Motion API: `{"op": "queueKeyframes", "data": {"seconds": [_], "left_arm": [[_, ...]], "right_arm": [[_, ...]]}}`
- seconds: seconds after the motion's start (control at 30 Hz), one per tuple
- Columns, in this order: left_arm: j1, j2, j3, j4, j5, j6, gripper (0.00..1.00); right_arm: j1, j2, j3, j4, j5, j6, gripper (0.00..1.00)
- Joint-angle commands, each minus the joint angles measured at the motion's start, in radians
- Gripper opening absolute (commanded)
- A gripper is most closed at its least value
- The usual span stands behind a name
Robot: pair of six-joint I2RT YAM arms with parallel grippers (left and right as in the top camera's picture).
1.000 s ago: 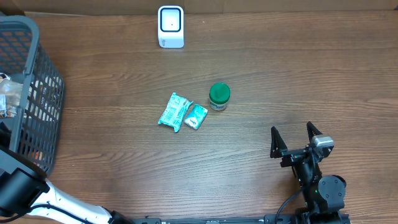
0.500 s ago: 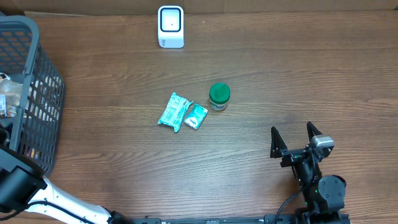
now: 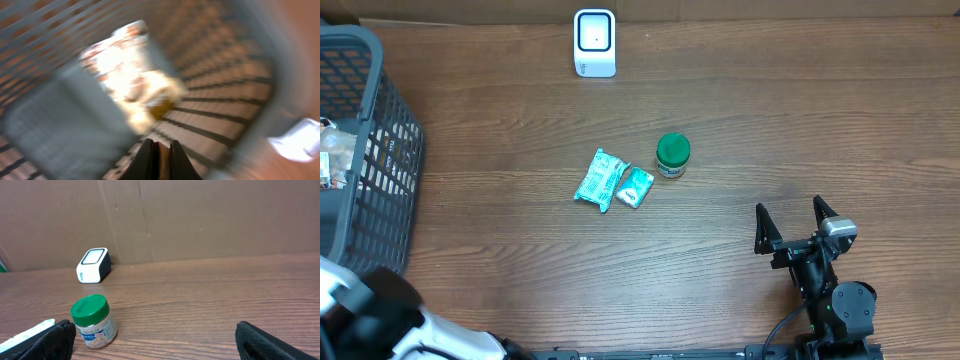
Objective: Scan the item barcode
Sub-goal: 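Carry the orange packet toward the scanner with the left gripper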
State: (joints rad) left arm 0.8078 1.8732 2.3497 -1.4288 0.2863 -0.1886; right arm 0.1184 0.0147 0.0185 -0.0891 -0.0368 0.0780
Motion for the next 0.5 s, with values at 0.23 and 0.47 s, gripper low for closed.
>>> {"op": "queueKeyframes", "data": {"seconds": [0.23, 0.47], "left_arm": [[-0.439, -0.147, 0.014, -0.201, -0.036, -0.040, 0.05], [-0.747, -0.145, -0.194, -0.168, -0.256, -0.187, 0.05]], "right_arm": [[-0.003, -0.012, -0.010, 0.006, 0.010, 0.003, 1.00], [-0.003, -0.012, -0.010, 0.006, 0.010, 0.003, 1.00]]}}
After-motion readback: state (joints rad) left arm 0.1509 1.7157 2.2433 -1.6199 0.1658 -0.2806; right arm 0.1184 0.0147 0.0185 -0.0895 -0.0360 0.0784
